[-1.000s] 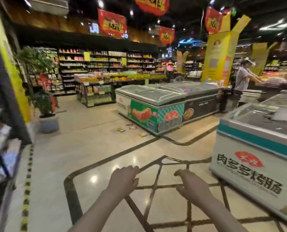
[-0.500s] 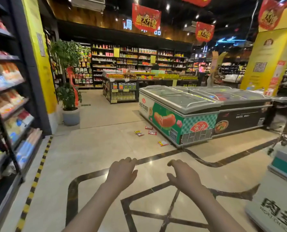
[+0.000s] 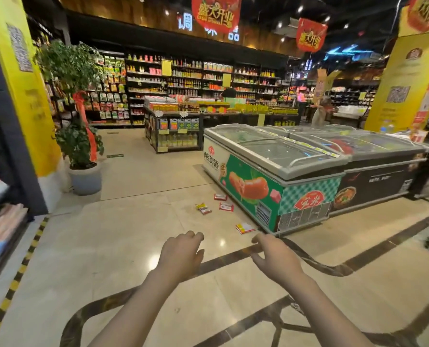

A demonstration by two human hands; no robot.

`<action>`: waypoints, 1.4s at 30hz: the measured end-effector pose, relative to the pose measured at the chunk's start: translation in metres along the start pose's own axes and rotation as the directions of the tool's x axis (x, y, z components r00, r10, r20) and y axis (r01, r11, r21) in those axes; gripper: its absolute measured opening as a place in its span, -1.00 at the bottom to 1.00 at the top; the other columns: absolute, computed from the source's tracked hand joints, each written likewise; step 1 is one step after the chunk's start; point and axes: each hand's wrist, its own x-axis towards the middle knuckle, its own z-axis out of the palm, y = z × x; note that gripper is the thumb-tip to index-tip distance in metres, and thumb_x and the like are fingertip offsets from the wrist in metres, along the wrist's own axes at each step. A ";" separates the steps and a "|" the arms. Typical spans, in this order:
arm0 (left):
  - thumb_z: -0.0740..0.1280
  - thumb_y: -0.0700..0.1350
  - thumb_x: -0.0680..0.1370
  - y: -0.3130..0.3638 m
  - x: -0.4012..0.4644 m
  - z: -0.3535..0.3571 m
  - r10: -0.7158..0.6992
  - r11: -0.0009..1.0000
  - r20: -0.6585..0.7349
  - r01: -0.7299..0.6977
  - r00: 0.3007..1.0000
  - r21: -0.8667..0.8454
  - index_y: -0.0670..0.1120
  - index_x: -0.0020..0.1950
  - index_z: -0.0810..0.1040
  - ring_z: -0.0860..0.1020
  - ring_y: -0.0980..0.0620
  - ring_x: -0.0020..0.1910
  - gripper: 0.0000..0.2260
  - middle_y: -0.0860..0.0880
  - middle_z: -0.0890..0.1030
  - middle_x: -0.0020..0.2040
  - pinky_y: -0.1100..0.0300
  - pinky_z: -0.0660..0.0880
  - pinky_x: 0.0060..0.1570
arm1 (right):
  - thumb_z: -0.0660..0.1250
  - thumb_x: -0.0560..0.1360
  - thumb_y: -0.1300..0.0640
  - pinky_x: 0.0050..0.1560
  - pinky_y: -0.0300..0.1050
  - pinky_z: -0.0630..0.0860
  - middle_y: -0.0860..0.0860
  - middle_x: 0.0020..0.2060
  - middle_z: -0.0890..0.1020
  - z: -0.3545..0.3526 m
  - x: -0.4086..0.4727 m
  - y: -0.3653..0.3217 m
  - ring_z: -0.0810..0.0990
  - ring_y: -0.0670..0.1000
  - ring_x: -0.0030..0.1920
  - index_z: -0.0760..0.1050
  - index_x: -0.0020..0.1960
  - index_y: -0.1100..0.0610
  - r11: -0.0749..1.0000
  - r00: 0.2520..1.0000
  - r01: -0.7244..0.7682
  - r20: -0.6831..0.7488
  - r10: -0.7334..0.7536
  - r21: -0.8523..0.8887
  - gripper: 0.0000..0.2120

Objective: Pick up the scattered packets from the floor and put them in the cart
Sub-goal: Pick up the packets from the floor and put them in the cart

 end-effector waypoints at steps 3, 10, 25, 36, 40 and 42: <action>0.09 0.02 0.62 -0.019 0.073 0.025 -0.005 1.000 0.005 0.005 1.000 -0.014 -0.01 0.37 0.32 0.49 -0.04 0.19 -0.67 0.01 0.47 0.27 0.12 0.40 0.04 | 0.22 0.52 0.02 0.11 -0.04 0.49 -0.04 0.19 0.51 0.019 0.077 0.016 0.51 0.01 0.18 0.39 0.27 0.01 1.000 0.999 -0.023 0.030 0.022 0.017 -0.67; 0.10 0.01 0.61 -0.055 0.272 0.070 -0.029 0.999 0.031 0.030 0.999 -0.012 -0.04 0.36 0.33 0.46 -0.06 0.22 -0.66 -0.02 0.47 0.26 0.10 0.40 0.09 | 0.21 0.53 0.00 0.13 -0.07 0.47 -0.02 0.24 0.49 0.052 0.282 0.057 0.48 0.03 0.24 0.37 0.30 0.02 1.000 0.999 -0.007 0.052 0.007 -0.001 -0.65; 0.16 -0.03 0.59 -0.165 0.655 0.179 -0.067 0.994 0.136 0.078 0.988 -0.076 -0.08 0.31 0.41 0.48 -0.10 0.21 -0.69 -0.06 0.51 0.22 0.12 0.40 0.10 | 0.18 0.56 -0.01 0.11 -0.08 0.45 0.00 0.25 0.47 0.139 0.678 0.114 0.47 0.05 0.25 0.36 0.31 0.02 1.000 0.982 0.002 0.189 -0.005 0.016 -0.67; 0.11 0.01 0.61 -0.232 0.931 0.268 -0.003 0.996 0.286 0.027 0.958 -0.081 -0.04 0.39 0.30 0.46 -0.07 0.23 -0.64 -0.04 0.45 0.30 0.10 0.41 0.09 | 0.18 0.57 0.01 0.15 -0.08 0.43 0.01 0.28 0.46 0.222 0.949 0.162 0.45 0.05 0.28 0.36 0.32 0.04 0.994 0.933 -0.103 0.348 0.089 0.024 -0.66; 0.10 0.01 0.61 -0.252 1.021 0.314 -0.022 0.997 0.325 0.045 0.946 -0.064 -0.03 0.39 0.30 0.47 -0.07 0.23 -0.64 -0.04 0.45 0.30 0.11 0.37 0.12 | 0.19 0.56 0.00 0.18 -0.11 0.40 0.01 0.27 0.46 0.263 1.041 0.193 0.44 0.04 0.27 0.35 0.31 0.05 0.992 0.899 -0.127 0.421 0.116 -0.002 -0.66; 0.10 -0.01 0.61 -0.262 1.070 0.340 -0.062 0.994 0.345 0.088 0.936 -0.061 -0.03 0.39 0.31 0.46 -0.06 0.23 -0.64 -0.03 0.47 0.28 0.12 0.35 0.13 | 0.21 0.55 0.00 0.17 -0.08 0.44 0.01 0.25 0.49 0.283 1.092 0.211 0.47 0.05 0.25 0.38 0.29 0.03 0.992 0.895 -0.128 0.430 0.118 -0.006 -0.67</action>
